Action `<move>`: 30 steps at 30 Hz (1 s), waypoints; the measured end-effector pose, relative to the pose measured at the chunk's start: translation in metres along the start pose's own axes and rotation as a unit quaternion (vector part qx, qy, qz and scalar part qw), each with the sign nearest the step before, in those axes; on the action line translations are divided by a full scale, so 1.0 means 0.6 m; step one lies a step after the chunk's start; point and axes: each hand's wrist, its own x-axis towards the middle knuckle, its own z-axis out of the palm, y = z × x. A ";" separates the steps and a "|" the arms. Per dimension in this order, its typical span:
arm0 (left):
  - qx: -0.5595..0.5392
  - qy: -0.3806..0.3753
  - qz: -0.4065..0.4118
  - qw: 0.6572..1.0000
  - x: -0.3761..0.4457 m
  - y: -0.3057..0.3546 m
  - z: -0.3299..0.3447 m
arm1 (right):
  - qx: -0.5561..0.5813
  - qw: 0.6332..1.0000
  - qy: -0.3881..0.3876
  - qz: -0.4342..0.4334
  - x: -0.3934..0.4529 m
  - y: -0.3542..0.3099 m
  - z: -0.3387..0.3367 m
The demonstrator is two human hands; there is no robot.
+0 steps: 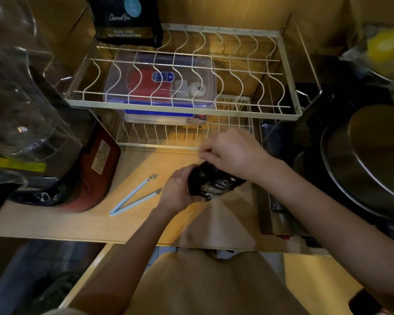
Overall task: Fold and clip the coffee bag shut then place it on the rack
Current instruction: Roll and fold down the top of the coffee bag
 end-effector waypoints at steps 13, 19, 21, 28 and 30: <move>0.010 0.019 -0.017 1.000 -0.018 0.008 0.010 | -0.178 0.979 -0.100 0.001 0.048 0.000 0.052; 0.025 0.046 -0.021 0.998 -0.026 0.013 0.006 | -0.119 0.990 -0.061 0.037 0.048 0.012 0.050; 0.024 0.049 -0.026 0.998 -0.027 0.019 0.007 | -0.122 0.990 -0.060 0.042 0.046 0.011 0.053; 0.037 0.059 -0.043 0.997 -0.033 0.030 0.016 | -0.164 0.976 -0.137 0.047 0.055 -0.014 0.073; 0.039 0.058 -0.045 0.997 -0.033 0.029 0.016 | -0.158 0.977 -0.136 0.050 0.059 -0.013 0.078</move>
